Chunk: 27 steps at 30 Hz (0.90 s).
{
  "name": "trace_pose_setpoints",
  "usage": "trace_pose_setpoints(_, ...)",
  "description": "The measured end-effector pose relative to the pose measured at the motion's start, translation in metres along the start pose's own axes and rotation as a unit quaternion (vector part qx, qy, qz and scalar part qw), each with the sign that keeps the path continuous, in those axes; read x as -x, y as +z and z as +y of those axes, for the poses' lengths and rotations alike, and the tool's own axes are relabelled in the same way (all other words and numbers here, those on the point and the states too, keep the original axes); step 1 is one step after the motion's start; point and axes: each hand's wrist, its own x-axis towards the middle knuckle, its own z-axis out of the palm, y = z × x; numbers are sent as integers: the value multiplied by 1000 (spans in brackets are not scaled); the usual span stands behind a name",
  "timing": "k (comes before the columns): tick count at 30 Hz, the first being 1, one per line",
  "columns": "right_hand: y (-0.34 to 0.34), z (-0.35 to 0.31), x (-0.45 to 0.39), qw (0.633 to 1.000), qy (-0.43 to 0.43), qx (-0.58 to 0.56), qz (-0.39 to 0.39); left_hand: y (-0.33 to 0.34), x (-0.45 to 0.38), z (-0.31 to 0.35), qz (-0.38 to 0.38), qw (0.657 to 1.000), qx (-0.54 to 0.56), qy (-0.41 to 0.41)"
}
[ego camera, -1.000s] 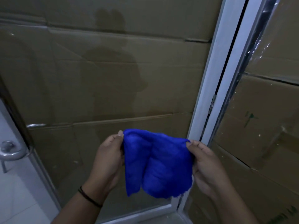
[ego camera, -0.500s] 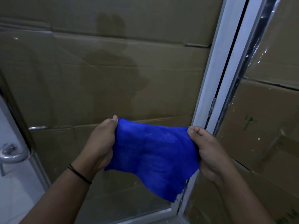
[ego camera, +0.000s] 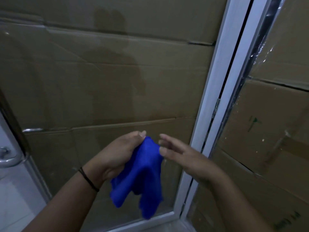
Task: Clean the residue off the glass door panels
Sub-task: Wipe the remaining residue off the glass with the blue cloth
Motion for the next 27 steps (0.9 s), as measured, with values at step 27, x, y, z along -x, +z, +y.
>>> trace_pose_setpoints(27, -24, 7, -7, 916, 33, -370, 151, 17, 15, -57, -136, 910, 382, -91)
